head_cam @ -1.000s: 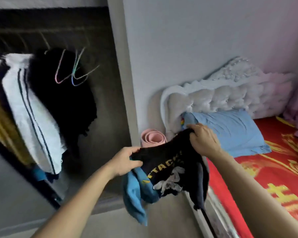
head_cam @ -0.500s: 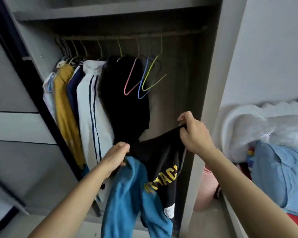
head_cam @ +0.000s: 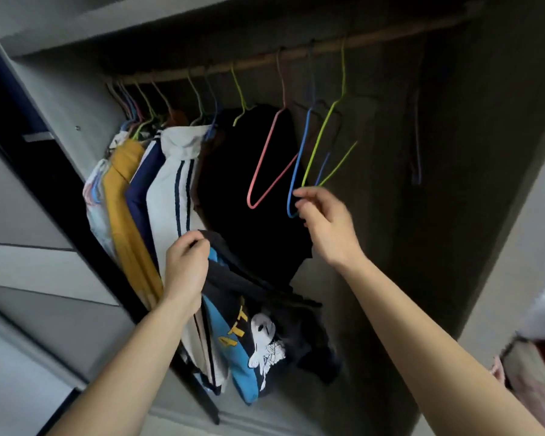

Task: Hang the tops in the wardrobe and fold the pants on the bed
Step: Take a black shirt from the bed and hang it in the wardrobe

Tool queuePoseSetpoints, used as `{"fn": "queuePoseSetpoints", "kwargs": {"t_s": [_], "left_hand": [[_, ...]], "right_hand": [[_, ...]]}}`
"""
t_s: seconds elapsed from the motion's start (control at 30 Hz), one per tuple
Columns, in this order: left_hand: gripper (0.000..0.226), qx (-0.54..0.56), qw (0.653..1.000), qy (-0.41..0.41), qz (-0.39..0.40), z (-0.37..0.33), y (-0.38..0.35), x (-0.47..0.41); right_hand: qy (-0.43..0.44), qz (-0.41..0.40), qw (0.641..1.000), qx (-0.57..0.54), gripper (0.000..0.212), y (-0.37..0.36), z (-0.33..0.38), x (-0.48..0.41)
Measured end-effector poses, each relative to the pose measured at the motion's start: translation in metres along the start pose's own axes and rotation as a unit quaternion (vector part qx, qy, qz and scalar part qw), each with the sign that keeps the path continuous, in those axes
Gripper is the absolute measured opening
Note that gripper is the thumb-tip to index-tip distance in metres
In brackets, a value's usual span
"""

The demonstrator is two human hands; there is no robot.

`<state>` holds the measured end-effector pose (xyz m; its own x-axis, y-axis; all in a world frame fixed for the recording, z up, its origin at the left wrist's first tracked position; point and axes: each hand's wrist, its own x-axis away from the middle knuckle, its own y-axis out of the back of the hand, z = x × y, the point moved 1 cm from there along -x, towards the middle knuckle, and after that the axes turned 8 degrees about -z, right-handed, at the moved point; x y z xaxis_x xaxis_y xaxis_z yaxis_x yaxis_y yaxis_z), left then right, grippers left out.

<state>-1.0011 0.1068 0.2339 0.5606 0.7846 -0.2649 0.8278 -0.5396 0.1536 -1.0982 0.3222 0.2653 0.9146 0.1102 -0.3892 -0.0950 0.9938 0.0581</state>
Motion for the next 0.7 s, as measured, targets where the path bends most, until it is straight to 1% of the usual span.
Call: {"fn": "queuePoseSetpoints", "kwargs": {"t_s": [0.07, 0.1, 0.17, 0.2, 0.27, 0.37, 0.43, 0.5, 0.57, 0.6, 0.63, 0.67, 0.7], "left_hand": [[0.015, -0.021, 0.999, -0.027, 0.039, 0.001, -0.008, -0.009], [0.013, -0.033, 0.997, -0.035, 0.056, 0.003, -0.011, -0.014], [0.010, -0.041, 0.995, -0.054, 0.077, 0.006, -0.014, -0.024], [0.015, -0.041, 0.993, -0.072, 0.085, 0.006, -0.014, -0.031], [0.023, -0.055, 0.985, -0.121, 0.111, 0.006, -0.013, -0.045], [0.022, -0.088, 0.968, -0.180, 0.149, 0.002, -0.010, -0.064], [0.023, -0.091, 0.960, -0.201, 0.172, 0.002, -0.007, -0.075], [0.023, -0.091, 0.952, -0.227, 0.184, 0.003, -0.002, -0.083], [0.025, -0.090, 0.948, -0.250, 0.174, 0.004, 0.004, -0.089], [0.030, -0.083, 0.952, -0.244, 0.168, 0.005, 0.007, -0.091], [0.037, -0.075, 0.956, -0.228, 0.169, 0.007, 0.010, -0.094], [0.042, -0.073, 0.957, -0.215, 0.179, 0.009, 0.012, -0.097], [0.043, -0.079, 0.955, -0.214, 0.188, 0.012, 0.011, -0.097]], "right_hand": [[0.032, -0.051, 0.997, -0.051, 0.034, -0.016, 0.016, -0.023], [0.044, -0.061, 0.996, -0.049, 0.041, -0.024, 0.026, -0.034], [0.057, -0.067, 0.996, 0.003, 0.057, -0.043, 0.040, -0.054], [0.051, -0.065, 0.996, 0.034, 0.061, -0.054, 0.044, -0.065], [0.008, -0.063, 0.995, 0.079, 0.059, -0.074, 0.045, -0.083], [-0.076, -0.084, 0.989, 0.098, 0.062, -0.097, 0.036, -0.097], [-0.115, -0.114, 0.985, 0.051, 0.065, -0.106, 0.033, -0.100], [-0.105, -0.168, 0.980, 0.008, 0.055, -0.111, 0.035, -0.101], [-0.091, -0.220, 0.971, -0.017, 0.041, -0.112, 0.044, -0.103], [-0.107, -0.227, 0.966, -0.069, 0.032, -0.114, 0.050, -0.105], [-0.143, -0.218, 0.954, -0.149, 0.024, -0.117, 0.059, -0.106], [-0.180, -0.196, 0.937, -0.225, 0.023, -0.123, 0.065, -0.108], [-0.208, -0.167, 0.923, -0.277, 0.025, -0.126, 0.070, -0.108]]}}
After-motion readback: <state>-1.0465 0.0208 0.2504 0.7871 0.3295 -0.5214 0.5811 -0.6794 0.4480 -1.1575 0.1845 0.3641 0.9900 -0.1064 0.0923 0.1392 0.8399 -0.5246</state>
